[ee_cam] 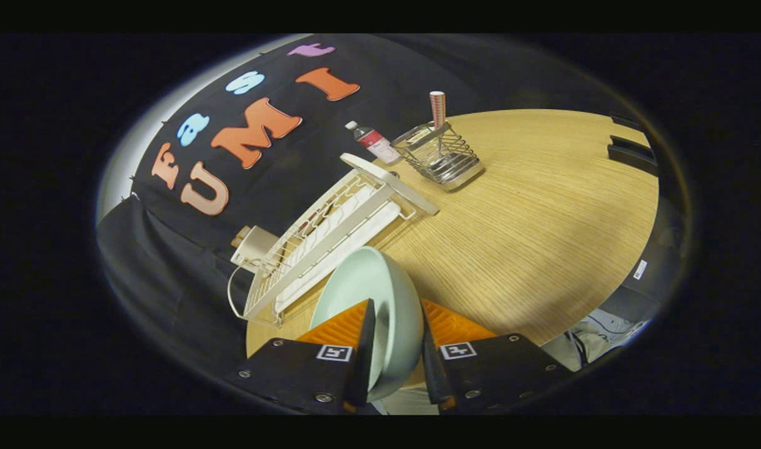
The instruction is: Take the plate from the dish rack, then take the spoon from the basket and place it into the plate.
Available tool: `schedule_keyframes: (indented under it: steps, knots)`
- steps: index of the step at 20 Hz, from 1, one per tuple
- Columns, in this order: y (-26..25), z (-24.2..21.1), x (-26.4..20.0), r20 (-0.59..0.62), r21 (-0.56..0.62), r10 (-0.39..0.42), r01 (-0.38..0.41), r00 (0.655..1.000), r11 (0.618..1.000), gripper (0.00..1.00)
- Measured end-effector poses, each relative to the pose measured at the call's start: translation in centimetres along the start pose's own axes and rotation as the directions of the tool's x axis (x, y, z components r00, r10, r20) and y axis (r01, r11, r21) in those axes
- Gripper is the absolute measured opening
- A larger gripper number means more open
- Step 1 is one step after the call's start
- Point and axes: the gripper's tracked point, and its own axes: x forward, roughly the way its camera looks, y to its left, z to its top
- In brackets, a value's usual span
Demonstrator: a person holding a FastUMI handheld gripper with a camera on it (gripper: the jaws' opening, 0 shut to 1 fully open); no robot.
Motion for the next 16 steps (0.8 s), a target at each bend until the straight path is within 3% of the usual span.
schedule_keyframes:
  steps: [6, 7, 11, 16]
  knots:
    - [-1.2, 1.4, 0.1, 0.053, -0.058, -0.048, 0.051, 0.997, 0.997, 0.61]
    - [-1.7, 1.9, 0.0, 0.068, -0.073, -0.063, 0.067, 0.996, 0.995, 0.71]
    - [-3.1, 4.3, -0.5, 0.125, -0.109, -0.099, 0.112, 0.987, 0.988, 0.88]
    - [-5.0, 7.8, -1.1, 0.207, -0.186, -0.152, 0.191, 0.967, 0.964, 0.98]
